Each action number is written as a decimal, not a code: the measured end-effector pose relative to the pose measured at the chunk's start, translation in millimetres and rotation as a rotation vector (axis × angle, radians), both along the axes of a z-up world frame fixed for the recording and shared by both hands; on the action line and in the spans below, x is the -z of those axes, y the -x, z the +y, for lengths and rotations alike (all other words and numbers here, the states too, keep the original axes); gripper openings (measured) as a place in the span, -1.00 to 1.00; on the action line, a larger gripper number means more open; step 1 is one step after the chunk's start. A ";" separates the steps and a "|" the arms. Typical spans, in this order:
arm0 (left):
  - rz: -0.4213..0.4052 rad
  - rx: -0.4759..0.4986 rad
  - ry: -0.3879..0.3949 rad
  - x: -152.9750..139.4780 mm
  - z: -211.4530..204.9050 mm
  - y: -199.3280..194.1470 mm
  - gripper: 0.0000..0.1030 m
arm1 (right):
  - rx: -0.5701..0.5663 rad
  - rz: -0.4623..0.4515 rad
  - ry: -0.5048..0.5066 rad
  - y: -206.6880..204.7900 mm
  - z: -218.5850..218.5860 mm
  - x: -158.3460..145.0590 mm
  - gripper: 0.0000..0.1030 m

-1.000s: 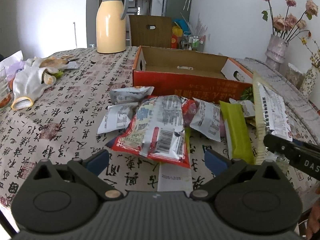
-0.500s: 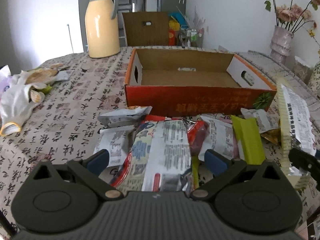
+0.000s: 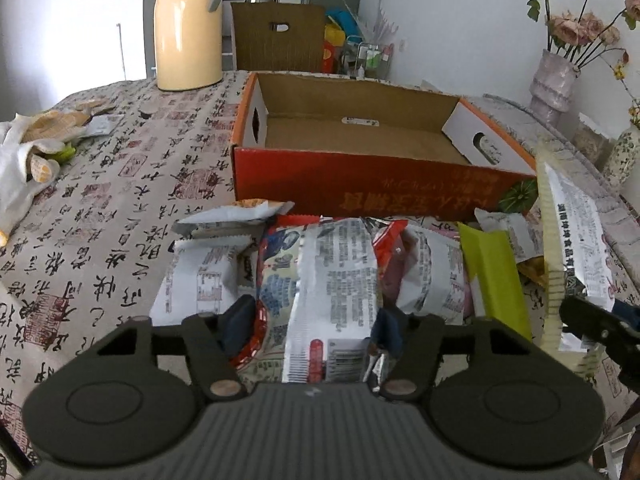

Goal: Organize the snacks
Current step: 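Lift the white wrapper with the right gripper while the left gripper grasps the red-and-silver bag, then lift the red-and-silver bag with the left gripper and carry it over the box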

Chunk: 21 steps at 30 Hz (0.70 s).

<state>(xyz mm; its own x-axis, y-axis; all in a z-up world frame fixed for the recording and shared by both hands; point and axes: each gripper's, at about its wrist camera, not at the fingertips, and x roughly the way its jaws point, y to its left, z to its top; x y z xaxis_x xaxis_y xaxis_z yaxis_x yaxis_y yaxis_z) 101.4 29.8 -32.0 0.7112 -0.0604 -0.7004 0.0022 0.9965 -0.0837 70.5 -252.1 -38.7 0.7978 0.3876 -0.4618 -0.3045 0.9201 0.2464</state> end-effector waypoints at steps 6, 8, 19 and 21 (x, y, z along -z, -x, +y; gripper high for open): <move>-0.027 0.005 -0.003 -4.8 -1.7 7.1 0.08 | 0.002 -0.005 0.004 2.9 0.8 -1.7 -0.33; -0.040 0.005 -0.010 -8.1 -2.6 10.3 0.02 | 0.001 -0.008 0.005 4.1 0.9 -2.3 -0.33; -0.090 0.003 -0.013 -23.3 -3.1 20.6 -0.34 | 0.000 -0.026 0.003 9.2 0.3 -7.3 -0.33; -0.098 0.006 -0.013 -25.9 -3.2 22.0 -0.47 | 0.000 -0.029 0.003 9.8 0.6 -8.6 -0.33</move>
